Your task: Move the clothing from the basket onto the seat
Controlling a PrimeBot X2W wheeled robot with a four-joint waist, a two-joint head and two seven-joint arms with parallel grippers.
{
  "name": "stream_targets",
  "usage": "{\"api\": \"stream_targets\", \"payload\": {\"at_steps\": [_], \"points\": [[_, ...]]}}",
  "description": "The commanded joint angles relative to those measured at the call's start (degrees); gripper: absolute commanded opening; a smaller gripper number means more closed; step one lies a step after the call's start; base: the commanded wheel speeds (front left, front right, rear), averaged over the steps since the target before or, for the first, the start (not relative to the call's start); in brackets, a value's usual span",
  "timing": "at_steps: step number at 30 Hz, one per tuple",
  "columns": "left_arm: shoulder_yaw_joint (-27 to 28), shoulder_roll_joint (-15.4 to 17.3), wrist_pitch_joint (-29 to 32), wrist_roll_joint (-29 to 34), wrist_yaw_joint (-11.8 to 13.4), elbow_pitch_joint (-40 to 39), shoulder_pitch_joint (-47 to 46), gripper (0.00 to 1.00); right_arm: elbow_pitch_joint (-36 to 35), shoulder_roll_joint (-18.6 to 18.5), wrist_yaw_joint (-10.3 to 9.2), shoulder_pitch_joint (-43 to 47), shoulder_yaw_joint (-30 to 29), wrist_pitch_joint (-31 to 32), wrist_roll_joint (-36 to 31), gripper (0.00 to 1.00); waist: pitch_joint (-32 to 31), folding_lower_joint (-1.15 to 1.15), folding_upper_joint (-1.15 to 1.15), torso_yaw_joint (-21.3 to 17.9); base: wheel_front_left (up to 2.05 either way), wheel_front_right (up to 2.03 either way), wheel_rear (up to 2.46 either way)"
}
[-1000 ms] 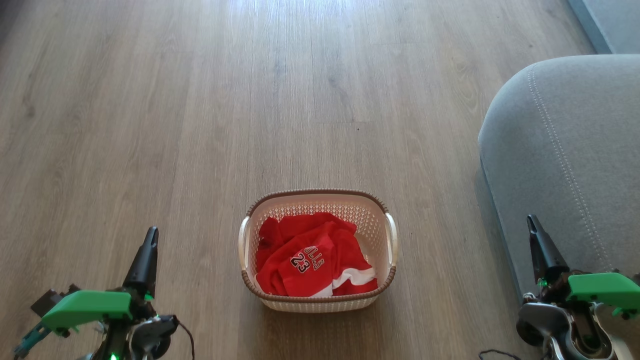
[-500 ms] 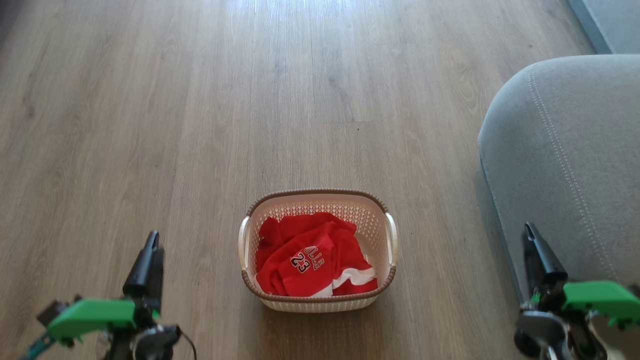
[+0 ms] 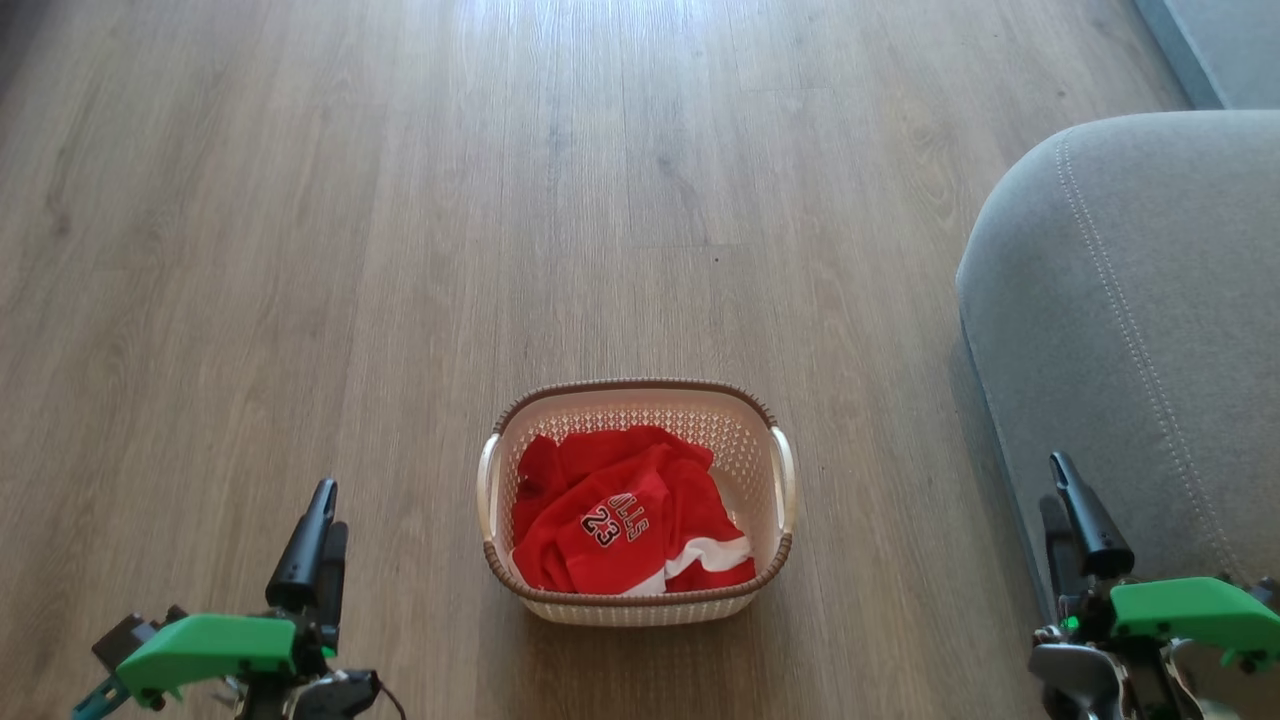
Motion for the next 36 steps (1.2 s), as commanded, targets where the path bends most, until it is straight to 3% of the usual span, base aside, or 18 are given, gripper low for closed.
{"api": "stream_targets", "payload": {"at_steps": [1,16,36], "points": [[0.18,0.42,-0.72,1.43,0.07,-1.44,-2.46,1.00,-2.49,-0.59,0.01,-1.72,-0.09,-0.64,-2.27,1.00,-0.02,0.00,0.00,0.02,0.00,0.00,0.00],[0.03,0.37,-3.24,14.36,0.98,-2.23,-2.46,1.00,-5.46,-0.41,0.01,-1.35,0.63,-3.18,-19.88,1.00,0.00,0.00,0.00,0.14,0.00,0.00,0.00],[-1.65,0.44,-6.43,29.53,2.64,-3.35,-2.64,1.00,-7.30,-0.50,0.01,-1.05,2.21,-6.40,-37.42,1.00,-0.13,0.00,0.00,0.32,0.00,0.00,0.00]]}}
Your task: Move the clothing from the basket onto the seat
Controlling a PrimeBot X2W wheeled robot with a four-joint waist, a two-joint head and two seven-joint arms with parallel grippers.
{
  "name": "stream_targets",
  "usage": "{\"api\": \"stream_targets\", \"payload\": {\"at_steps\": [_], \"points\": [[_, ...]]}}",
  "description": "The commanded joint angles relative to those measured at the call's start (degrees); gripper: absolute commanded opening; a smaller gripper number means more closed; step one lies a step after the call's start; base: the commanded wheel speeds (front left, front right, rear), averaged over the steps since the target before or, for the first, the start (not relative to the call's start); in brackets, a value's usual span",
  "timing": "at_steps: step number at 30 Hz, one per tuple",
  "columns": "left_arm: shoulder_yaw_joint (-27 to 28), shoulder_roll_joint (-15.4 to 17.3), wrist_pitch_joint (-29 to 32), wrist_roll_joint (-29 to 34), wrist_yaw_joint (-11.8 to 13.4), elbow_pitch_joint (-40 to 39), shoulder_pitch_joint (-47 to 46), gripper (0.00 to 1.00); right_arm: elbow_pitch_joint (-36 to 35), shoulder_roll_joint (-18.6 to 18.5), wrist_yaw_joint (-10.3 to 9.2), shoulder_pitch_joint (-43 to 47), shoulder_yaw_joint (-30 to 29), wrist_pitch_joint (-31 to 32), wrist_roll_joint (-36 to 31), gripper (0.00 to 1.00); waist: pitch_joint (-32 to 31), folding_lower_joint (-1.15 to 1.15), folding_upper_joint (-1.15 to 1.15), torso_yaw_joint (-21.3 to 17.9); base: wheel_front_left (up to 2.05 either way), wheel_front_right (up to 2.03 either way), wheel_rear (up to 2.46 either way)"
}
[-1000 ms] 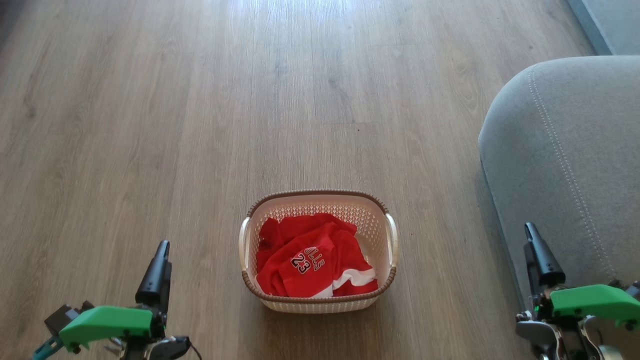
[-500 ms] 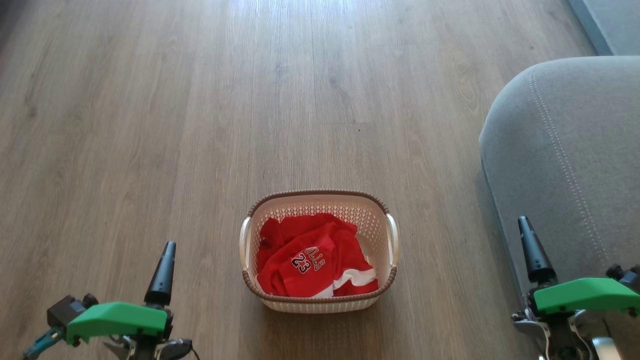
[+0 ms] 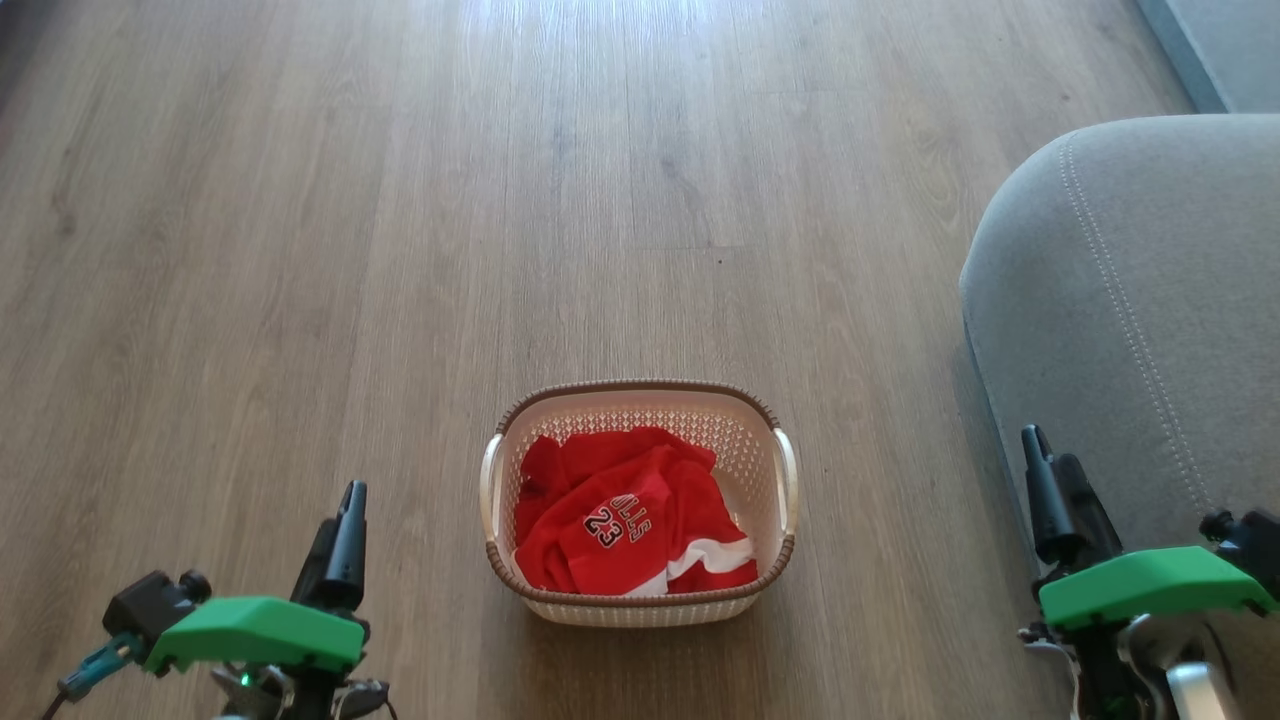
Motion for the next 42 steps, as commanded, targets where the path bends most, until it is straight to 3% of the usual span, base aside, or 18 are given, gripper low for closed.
{"api": "stream_targets", "payload": {"at_steps": [1,42], "points": [[0.43,0.43,-0.62,1.83,0.21,-2.23,-2.67,1.00,-2.20,-0.60,0.01,-1.15,0.73,-0.84,-2.05,1.00,0.01,0.00,0.00,0.03,0.00,0.00,0.00],[-1.25,0.59,-7.33,32.58,2.14,-3.90,-2.50,1.00,-2.88,-1.19,0.00,-1.02,3.25,-7.61,-34.90,1.00,-0.10,0.00,0.00,0.34,0.00,0.00,0.00]]}}
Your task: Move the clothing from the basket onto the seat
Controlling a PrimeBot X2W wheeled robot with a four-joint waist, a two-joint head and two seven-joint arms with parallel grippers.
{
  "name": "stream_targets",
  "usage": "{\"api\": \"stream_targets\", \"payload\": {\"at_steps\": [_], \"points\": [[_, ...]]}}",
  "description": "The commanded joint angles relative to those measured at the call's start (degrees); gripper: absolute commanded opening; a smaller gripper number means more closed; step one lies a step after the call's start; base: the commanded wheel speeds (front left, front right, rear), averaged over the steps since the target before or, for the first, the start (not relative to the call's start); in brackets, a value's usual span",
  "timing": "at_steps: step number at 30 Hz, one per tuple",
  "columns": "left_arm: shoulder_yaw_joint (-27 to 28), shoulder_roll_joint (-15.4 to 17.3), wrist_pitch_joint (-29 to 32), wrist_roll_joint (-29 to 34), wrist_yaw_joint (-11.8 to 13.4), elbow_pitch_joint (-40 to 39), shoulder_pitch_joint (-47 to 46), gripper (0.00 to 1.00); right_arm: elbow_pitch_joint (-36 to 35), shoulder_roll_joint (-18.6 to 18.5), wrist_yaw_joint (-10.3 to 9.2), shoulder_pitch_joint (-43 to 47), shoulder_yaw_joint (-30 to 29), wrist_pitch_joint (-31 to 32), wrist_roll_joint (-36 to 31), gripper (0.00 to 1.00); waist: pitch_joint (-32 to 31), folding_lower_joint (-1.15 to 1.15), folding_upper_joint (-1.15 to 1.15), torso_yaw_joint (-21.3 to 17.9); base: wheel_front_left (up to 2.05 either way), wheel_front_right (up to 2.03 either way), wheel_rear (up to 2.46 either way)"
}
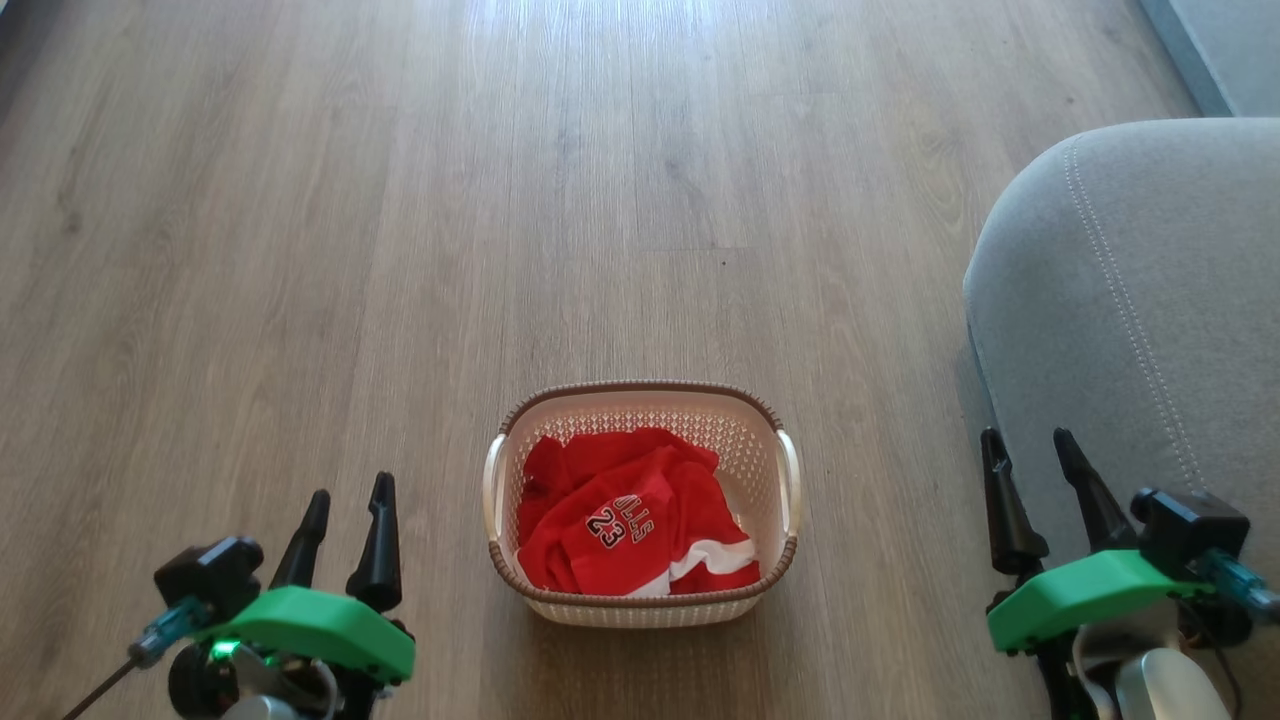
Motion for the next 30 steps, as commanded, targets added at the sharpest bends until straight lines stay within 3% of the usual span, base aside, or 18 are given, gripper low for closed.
{"api": "stream_targets", "payload": {"at_steps": [1,30], "points": [[0.95,0.54,-0.87,1.98,0.47,-2.15,-2.47,1.00,-2.22,-0.81,-0.01,-1.01,1.19,-0.96,-2.24,1.00,-0.01,0.00,0.00,0.03,0.00,0.00,0.00],[2.93,0.65,-5.74,22.53,1.46,-1.32,-2.46,1.00,-3.58,-0.28,-0.01,0.06,1.34,-5.87,-23.08,1.00,-0.21,0.00,0.00,0.10,0.00,0.00,0.00]]}}
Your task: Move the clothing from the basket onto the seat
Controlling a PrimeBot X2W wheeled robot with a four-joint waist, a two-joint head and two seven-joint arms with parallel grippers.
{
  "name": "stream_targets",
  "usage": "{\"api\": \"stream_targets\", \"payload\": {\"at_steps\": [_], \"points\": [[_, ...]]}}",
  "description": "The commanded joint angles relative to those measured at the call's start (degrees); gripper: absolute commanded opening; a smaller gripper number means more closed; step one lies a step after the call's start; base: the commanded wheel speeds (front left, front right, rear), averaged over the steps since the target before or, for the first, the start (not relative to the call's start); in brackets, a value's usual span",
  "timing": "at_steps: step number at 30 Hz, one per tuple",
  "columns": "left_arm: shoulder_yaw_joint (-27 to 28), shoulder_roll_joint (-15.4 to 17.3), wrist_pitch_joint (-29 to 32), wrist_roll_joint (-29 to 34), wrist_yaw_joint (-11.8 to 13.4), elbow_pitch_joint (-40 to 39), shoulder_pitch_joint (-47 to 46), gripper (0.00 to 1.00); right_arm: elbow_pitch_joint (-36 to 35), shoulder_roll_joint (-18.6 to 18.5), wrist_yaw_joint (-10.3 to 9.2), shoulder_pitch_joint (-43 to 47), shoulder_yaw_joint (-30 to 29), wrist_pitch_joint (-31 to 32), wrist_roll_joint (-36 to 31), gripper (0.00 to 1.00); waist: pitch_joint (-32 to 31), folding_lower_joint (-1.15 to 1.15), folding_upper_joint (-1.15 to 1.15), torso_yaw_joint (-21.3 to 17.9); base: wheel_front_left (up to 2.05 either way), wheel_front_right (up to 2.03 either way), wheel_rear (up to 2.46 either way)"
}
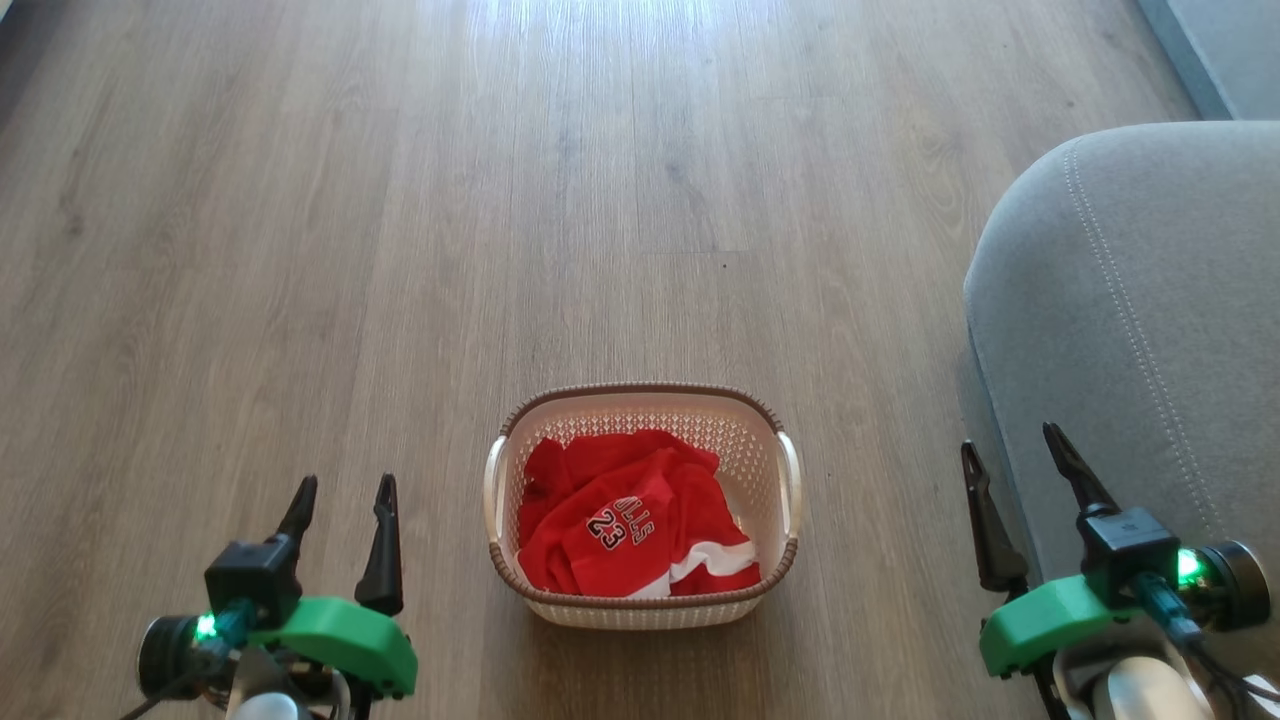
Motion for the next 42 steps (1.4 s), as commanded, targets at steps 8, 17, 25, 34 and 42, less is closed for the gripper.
{"api": "stream_targets", "payload": {"at_steps": [8,17,25,34,42], "points": [[2.55,0.63,-1.22,2.81,0.23,-1.43,-2.72,1.00,-2.39,-0.30,-0.01,-1.10,1.54,-1.13,-2.99,1.00,0.06,0.00,0.00,0.14,0.00,0.00,0.00],[2.65,0.63,-1.22,2.78,0.16,-1.12,-2.66,1.00,-2.18,-0.28,-0.01,-1.13,1.06,-1.13,-1.20,1.00,0.00,0.00,0.00,0.08,0.00,0.00,0.00],[2.86,0.63,-1.22,2.95,-0.06,-0.84,-2.91,1.00,-1.84,-0.28,-0.01,-1.33,0.70,-1.13,1.25,1.00,0.23,0.00,0.00,-0.02,0.00,0.00,0.00],[2.95,0.63,-1.22,3.11,-0.33,-0.79,-3.01,1.00,-1.68,-0.27,-0.01,-1.45,0.33,-1.13,3.09,1.00,0.66,0.00,0.00,-0.07,0.00,0.00,0.00],[2.84,0.63,-1.22,3.10,-0.59,-1.32,-3.86,1.00,-2.35,-0.27,-0.01,-2.33,0.48,-1.13,3.36,1.00,3.08,0.00,0.00,-0.28,0.00,0.00,0.00]]}}
